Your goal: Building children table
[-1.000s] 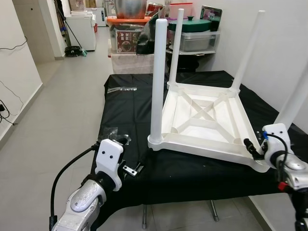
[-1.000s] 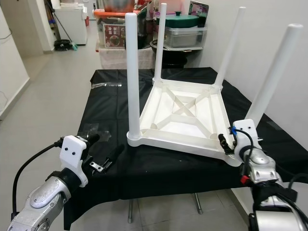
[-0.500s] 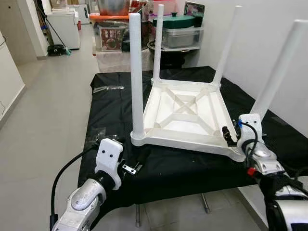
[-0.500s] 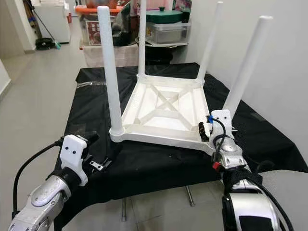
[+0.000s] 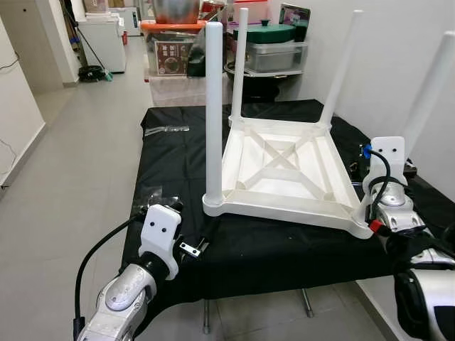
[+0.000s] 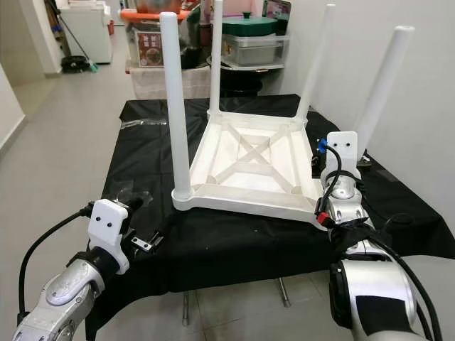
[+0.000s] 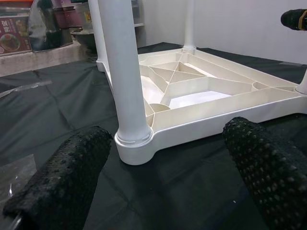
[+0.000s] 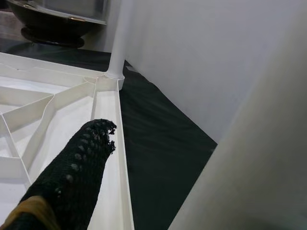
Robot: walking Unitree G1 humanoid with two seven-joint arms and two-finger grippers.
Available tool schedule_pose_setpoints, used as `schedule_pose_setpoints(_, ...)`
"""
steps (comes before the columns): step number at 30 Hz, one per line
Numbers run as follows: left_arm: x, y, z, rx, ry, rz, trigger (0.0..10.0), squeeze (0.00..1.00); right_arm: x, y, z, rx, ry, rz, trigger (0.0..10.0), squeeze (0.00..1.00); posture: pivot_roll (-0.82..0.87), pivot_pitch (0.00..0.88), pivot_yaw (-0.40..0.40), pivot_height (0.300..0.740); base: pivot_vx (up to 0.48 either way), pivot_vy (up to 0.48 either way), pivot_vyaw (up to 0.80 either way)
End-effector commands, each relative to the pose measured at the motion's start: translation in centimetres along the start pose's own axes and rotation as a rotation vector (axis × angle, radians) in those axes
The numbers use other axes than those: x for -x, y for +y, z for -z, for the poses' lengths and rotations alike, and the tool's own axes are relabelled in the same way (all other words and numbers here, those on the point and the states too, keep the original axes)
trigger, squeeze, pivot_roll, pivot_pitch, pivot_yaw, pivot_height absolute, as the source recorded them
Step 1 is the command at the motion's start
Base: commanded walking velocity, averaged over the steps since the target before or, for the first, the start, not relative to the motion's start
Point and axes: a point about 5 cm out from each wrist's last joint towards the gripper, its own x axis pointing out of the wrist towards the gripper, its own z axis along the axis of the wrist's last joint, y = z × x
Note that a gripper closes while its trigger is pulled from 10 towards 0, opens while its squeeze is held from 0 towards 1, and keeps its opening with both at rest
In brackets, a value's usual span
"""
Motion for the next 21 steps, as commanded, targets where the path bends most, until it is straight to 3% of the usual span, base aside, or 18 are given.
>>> schedule_pose_setpoints(1, 0.0, 0.0, 0.2, 0.004, 0.009, 0.0, 10.0, 0.0, 0.3, 0.4, 0.9, 0.008, 0.008, -0.011, 10.0, 0.0, 0.06, 0.0, -0.057, 0.74, 0.0, 0.0, 0.0)
schedule_pose_setpoints(8, 0.1, -0.1, 0.1, 0.009, 0.005, 0.014, 10.0, 0.0, 0.7, 0.6, 1.0, 0.002, -0.035, -0.001, 10.0, 0.0, 0.06, 0.0, -0.053, 0.74, 0.0, 0.0, 0.0)
schedule_pose_setpoints(10, 0.1, 0.0, 0.2, 0.01, 0.007, 0.016, 10.0, 0.0, 0.7, 0.1, -1.2, -0.076, -0.173, -0.007, 10.0, 0.0, 0.05, 0.0, -0.04, 0.74, 0.0, 0.0, 0.0)
schedule_pose_setpoints(15, 0.1, -0.1, 0.2, 0.011, 0.009, 0.021, 10.0, 0.0, 0.9, 0.1, -3.3, -0.114, -0.283, -0.052, 10.0, 0.0, 0.05, 0.0, -0.037, 0.74, 0.0, 0.0, 0.0)
schedule_pose_setpoints(17, 0.0, -0.1, 0.2, 0.011, 0.008, 0.028, 10.0, 0.0, 1.6, 0.4, -5.7, -0.141, -0.395, -0.144, 10.0, 0.0, 0.04, 0.0, -0.034, 0.74, 0.0, 0.0, 0.0)
schedule_pose_setpoints(21, -0.1, -0.1, 0.2, 0.01, 0.009, 0.03, 10.0, 0.0, 2.2, 0.6, -7.2, -0.157, -0.444, -0.204, 10.0, 0.0, 0.03, 0.0, -0.032, 0.74, 0.0, 0.0, 0.0)
